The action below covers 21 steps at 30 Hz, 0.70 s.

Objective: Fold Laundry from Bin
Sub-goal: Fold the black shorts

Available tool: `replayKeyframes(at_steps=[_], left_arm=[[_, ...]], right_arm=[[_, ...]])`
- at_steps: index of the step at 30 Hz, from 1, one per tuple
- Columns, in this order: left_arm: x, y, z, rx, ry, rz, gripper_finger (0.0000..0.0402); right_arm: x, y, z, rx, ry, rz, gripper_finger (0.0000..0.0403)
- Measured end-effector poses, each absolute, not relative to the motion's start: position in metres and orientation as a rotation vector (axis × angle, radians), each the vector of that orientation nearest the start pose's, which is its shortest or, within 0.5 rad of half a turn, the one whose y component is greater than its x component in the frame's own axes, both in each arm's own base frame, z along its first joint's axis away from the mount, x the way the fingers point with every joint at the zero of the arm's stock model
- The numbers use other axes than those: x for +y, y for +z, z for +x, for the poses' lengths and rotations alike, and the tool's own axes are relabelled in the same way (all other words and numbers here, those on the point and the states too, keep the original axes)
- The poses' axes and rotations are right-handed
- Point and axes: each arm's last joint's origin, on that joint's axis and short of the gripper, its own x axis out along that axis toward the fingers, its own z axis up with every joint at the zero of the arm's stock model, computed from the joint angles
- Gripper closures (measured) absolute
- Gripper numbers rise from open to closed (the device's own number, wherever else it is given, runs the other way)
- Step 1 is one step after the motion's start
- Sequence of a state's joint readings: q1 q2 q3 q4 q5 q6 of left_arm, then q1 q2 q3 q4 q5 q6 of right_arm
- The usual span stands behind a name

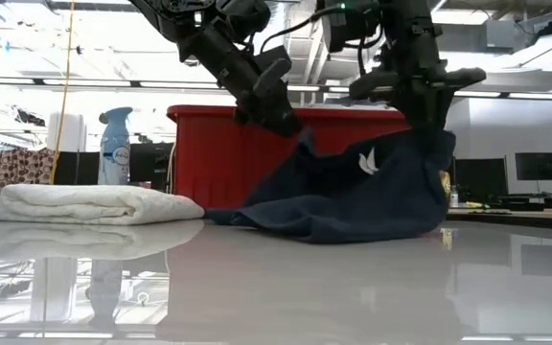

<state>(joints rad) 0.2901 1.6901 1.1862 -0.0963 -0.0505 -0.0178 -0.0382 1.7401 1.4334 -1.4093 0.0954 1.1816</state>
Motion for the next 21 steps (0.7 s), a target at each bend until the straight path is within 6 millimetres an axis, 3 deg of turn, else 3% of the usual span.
replayKeyframes(at_steps=[4,8,11,15,21], left_arm=[[0.108,0.245,0.356,0.62,0.293,-0.128,0.0209],[0.106,0.235,0.347,0.755,0.259,-0.148,0.0208],[0.103,0.231,0.343,0.81,0.186,-0.25,0.0208],[0.086,0.231,0.347,0.806,0.014,-0.321,0.0208],[0.054,0.222,0.36,0.817,-0.021,-0.232,0.0218]], right_arm=[[-0.023,0.252,0.299,1.453,-1.093,0.825,0.0376],[-0.027,0.252,0.297,1.469,-1.102,0.823,0.0376],[-0.031,0.252,0.297,1.472,-1.101,0.825,0.0376],[-0.036,0.252,0.296,1.472,-1.102,0.831,0.0376],[-0.038,0.252,0.297,1.473,-1.098,0.839,0.0376]])
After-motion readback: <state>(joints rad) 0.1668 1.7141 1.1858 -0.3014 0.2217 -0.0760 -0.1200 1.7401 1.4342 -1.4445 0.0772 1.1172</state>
